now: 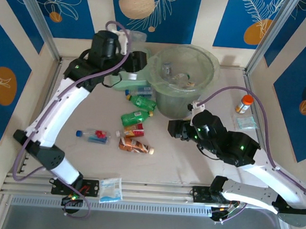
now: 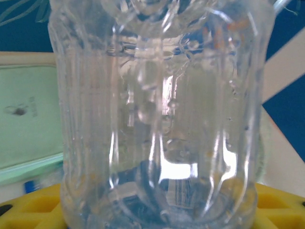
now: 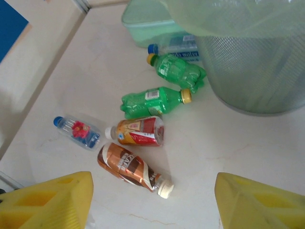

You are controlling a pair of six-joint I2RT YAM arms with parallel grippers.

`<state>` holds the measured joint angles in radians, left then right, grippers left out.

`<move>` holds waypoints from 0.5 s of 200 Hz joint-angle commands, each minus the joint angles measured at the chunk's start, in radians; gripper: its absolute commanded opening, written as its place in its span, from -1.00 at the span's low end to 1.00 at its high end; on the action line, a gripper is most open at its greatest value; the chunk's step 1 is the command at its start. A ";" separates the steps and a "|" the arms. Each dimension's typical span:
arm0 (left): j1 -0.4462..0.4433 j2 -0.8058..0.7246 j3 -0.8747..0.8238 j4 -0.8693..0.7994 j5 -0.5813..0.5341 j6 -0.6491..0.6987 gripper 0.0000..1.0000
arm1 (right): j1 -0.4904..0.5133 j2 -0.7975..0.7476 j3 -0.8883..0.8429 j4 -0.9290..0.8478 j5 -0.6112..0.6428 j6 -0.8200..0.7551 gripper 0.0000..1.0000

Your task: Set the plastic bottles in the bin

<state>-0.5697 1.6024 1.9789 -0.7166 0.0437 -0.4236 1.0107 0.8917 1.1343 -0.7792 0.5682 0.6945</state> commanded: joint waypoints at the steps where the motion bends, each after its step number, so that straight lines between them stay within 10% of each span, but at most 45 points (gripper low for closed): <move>1: -0.045 0.112 0.092 -0.030 0.089 0.056 0.18 | -0.003 -0.021 -0.040 -0.023 -0.030 0.051 0.36; 100: -0.085 0.448 0.469 -0.018 0.118 0.002 0.19 | 0.063 -0.084 -0.202 -0.005 -0.055 0.185 0.35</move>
<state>-0.6529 2.0018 2.3451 -0.7696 0.1310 -0.3950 1.0557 0.8192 0.9386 -0.7967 0.5117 0.8383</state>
